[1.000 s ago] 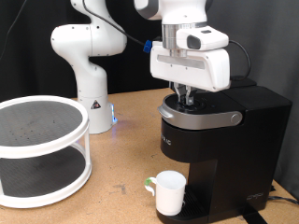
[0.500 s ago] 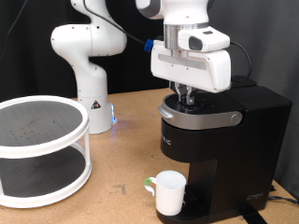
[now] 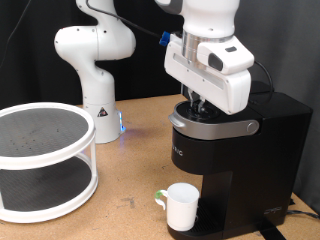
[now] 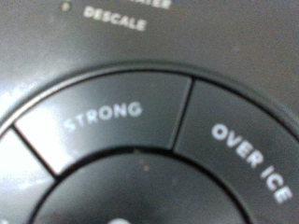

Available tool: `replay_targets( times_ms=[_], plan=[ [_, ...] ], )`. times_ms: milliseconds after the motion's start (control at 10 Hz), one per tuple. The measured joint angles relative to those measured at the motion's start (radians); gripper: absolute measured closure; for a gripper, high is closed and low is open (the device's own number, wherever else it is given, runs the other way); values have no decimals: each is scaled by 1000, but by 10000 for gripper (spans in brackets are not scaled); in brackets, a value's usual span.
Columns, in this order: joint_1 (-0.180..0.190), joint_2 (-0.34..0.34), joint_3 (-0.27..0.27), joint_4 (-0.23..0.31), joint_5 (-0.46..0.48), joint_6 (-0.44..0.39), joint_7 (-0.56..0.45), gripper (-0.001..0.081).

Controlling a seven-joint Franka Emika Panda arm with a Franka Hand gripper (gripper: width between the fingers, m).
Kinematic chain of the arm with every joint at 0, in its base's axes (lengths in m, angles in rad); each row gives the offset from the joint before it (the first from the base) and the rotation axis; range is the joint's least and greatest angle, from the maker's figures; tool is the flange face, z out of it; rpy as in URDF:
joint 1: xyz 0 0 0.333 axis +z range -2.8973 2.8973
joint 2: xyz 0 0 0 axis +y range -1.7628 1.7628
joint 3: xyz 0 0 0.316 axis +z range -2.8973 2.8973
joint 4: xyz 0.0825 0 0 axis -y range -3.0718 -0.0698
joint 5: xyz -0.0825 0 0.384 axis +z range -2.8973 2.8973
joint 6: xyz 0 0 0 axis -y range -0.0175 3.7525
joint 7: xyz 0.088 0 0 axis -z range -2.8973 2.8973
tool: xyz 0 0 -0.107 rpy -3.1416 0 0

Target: Make a cup of coffee with the keurig machine

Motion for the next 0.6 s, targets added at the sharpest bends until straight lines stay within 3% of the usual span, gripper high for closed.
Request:
replay_targets(
  times_ms=[600],
  plan=[
    [-2, 93, -1, 130, -2, -166, -8, 802]
  ],
)
